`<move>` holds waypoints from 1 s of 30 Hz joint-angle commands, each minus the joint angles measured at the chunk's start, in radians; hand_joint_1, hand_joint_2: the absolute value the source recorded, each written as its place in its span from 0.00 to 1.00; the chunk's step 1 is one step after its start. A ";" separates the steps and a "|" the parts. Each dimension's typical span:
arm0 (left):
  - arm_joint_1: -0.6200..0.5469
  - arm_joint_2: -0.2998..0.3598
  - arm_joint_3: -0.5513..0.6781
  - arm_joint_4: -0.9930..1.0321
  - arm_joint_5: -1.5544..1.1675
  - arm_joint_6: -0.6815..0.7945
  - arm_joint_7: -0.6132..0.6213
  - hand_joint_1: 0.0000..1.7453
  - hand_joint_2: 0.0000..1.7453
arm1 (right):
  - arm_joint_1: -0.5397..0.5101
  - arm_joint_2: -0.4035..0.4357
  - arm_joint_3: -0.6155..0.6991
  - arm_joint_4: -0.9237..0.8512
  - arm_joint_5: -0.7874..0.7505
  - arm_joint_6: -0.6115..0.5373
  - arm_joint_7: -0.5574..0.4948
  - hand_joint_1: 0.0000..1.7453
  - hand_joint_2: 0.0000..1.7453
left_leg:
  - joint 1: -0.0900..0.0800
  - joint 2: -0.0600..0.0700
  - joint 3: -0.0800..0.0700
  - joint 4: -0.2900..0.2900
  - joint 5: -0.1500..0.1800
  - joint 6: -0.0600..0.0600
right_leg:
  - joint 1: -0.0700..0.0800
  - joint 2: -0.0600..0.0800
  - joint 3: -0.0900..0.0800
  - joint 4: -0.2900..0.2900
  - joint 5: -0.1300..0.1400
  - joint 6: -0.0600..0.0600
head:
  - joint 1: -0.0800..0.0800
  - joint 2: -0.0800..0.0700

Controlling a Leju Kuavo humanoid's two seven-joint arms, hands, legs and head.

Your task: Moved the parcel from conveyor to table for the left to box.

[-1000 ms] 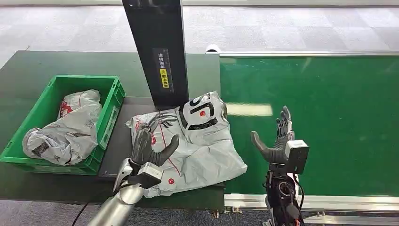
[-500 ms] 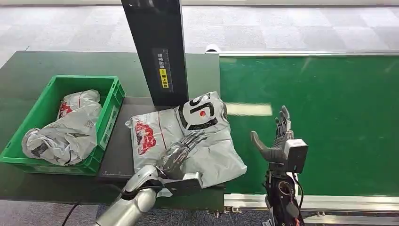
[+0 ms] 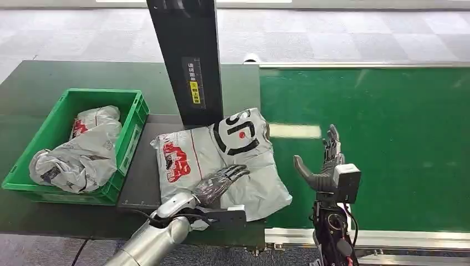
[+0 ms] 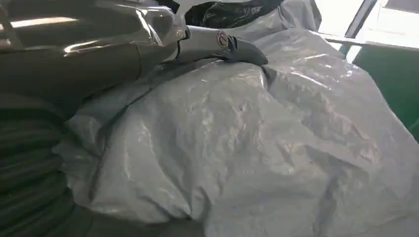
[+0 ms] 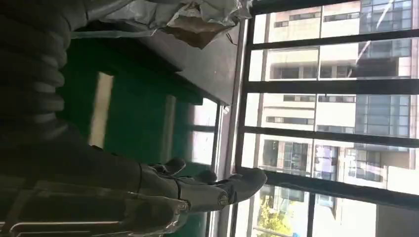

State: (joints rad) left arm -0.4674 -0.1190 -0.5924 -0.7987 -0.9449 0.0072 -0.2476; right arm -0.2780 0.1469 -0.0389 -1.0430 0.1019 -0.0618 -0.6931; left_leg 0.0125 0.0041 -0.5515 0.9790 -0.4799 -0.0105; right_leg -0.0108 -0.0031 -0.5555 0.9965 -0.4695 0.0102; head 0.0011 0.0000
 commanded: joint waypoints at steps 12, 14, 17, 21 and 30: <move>-0.022 0.002 -0.045 0.197 -0.003 -0.010 -0.029 1.00 1.00 | -0.008 0.005 -0.036 0.020 0.005 0.005 0.006 0.00 1.00 | -0.001 0.002 0.008 -0.003 0.002 0.001 | -0.001 0.003 0.007 -0.003 0.003 -0.001 | 0.000 0.000; -0.022 0.002 -0.045 0.197 -0.003 -0.010 -0.029 1.00 1.00 | -0.008 0.005 -0.036 0.020 0.005 0.005 0.006 0.00 1.00 | -0.001 0.002 0.009 -0.002 0.002 0.001 | -0.001 0.003 0.008 -0.002 0.002 0.000 | 0.000 0.000; -0.020 0.004 -0.045 0.189 0.005 -0.017 -0.040 1.00 1.00 | -0.015 0.006 -0.036 0.024 0.005 0.005 0.008 0.00 1.00 | -0.001 0.002 0.010 -0.002 0.001 0.001 | -0.001 0.002 0.009 -0.001 0.001 0.000 | 0.000 0.000; -0.001 0.004 -0.010 0.128 0.020 0.146 -0.106 1.00 0.00 | -0.002 0.010 -0.042 0.002 0.002 0.002 0.008 0.00 1.00 | -0.001 0.002 0.010 -0.002 0.001 0.001 | -0.001 0.002 0.008 -0.001 0.001 -0.001 | 0.000 0.000; 0.121 0.055 0.011 -0.320 0.467 0.577 -0.451 1.00 0.00 | -0.039 0.020 0.001 0.045 -0.018 0.009 0.016 0.00 1.00 | 0.000 0.002 0.001 0.001 0.001 0.001 | 0.000 0.003 -0.001 0.001 0.001 0.000 | 0.000 0.000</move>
State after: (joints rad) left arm -0.4282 -0.1339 -0.5452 -0.8006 -0.7376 0.4274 -0.6518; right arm -0.2668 0.1557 -0.0549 -1.0567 0.0988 -0.0530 -0.6783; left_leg 0.0127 0.0044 -0.5488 0.9788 -0.4789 -0.0101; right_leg -0.0106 -0.0025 -0.5536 0.9970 -0.4691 0.0100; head 0.0011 -0.0004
